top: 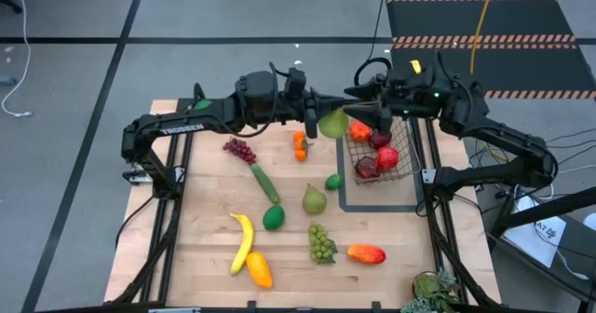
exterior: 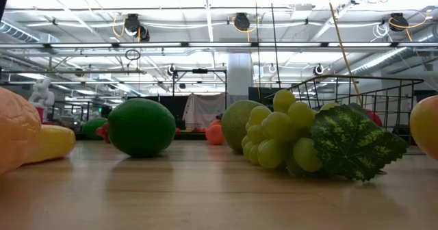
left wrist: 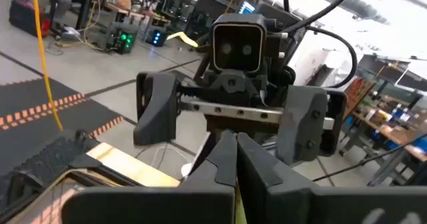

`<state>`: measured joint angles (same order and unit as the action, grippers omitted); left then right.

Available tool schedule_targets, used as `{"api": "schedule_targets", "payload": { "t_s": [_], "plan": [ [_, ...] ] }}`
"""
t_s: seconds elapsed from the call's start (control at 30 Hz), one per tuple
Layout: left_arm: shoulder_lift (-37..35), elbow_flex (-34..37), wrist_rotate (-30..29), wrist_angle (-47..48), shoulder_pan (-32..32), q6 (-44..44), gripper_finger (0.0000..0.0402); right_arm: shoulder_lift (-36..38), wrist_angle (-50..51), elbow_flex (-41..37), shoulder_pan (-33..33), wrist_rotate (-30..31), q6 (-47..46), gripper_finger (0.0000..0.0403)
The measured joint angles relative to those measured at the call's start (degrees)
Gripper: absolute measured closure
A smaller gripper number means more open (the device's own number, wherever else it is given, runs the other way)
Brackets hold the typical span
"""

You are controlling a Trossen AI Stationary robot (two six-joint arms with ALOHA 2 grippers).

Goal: Build produce basket
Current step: Put the left green pear into the wire basket

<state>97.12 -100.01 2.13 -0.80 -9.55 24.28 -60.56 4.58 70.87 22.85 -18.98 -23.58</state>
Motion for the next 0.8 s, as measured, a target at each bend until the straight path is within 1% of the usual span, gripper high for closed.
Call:
{"api": "schedule_targets", "payload": {
  "t_s": [0.17,0.57,0.67,0.8],
  "plan": [
    [-0.11,0.00,-0.04,0.09,-0.14,-0.88,0.0401,-1.71,-0.02,0.00,-0.09,-2.27,1.22,0.0023],
    [-0.15,0.00,-0.46,0.15,-0.60,-1.21,0.0401,-5.06,0.00,0.00,-0.09,-4.28,2.34,0.0027],
    [-0.15,0.00,-0.48,0.15,-0.60,-1.21,0.0401,-5.04,-0.27,0.00,-0.09,-5.30,3.62,0.0045],
    [-0.15,0.00,-0.62,0.16,-0.60,-1.17,0.0401,-5.04,-0.25,0.00,-0.09,-5.35,3.92,0.0090]
  ]
}}
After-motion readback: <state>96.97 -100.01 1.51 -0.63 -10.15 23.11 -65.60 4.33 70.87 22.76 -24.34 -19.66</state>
